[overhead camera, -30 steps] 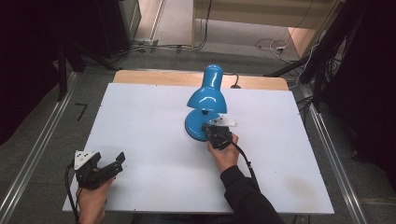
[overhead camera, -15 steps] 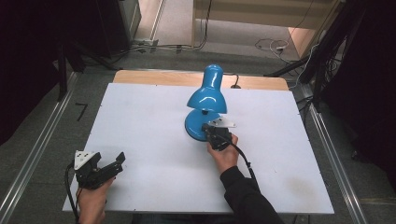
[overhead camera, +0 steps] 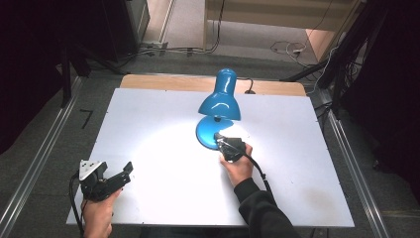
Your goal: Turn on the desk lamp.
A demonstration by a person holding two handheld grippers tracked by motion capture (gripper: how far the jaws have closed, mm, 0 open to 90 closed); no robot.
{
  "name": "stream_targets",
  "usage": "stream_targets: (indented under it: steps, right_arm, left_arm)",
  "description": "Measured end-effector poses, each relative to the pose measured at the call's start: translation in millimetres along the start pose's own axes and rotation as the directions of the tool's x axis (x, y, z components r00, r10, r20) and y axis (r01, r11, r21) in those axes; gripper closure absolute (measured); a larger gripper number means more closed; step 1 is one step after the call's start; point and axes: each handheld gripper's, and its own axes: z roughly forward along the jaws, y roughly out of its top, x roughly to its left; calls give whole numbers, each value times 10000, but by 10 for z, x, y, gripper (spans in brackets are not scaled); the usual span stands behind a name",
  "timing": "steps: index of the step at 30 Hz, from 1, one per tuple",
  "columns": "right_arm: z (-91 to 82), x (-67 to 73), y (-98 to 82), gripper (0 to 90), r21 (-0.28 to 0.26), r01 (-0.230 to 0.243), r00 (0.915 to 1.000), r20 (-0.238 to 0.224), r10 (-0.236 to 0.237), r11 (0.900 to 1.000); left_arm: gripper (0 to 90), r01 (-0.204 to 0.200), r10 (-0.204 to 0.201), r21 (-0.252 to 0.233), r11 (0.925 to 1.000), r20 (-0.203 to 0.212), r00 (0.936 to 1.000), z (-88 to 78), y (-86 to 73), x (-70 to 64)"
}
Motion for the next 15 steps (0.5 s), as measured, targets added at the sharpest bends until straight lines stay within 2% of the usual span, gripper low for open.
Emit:
stream_targets:
  steps: [11,13,15]
  right_arm:
    - [3,-27,8,874,32,-177,9998,-127,177,9998]
    - [-1,-46,13,833,76,-385,9990,-228,386,9992]
    - [-6,-63,14,759,119,-383,9988,-306,387,9992]
  left_arm:
    - [105,56,-56,-19,10000,14,10000,1,0,8]
    - [105,66,-66,-21,10000,11,10000,0,0,10]
    - [105,62,-62,-16,10000,12,10000,4,0,13]
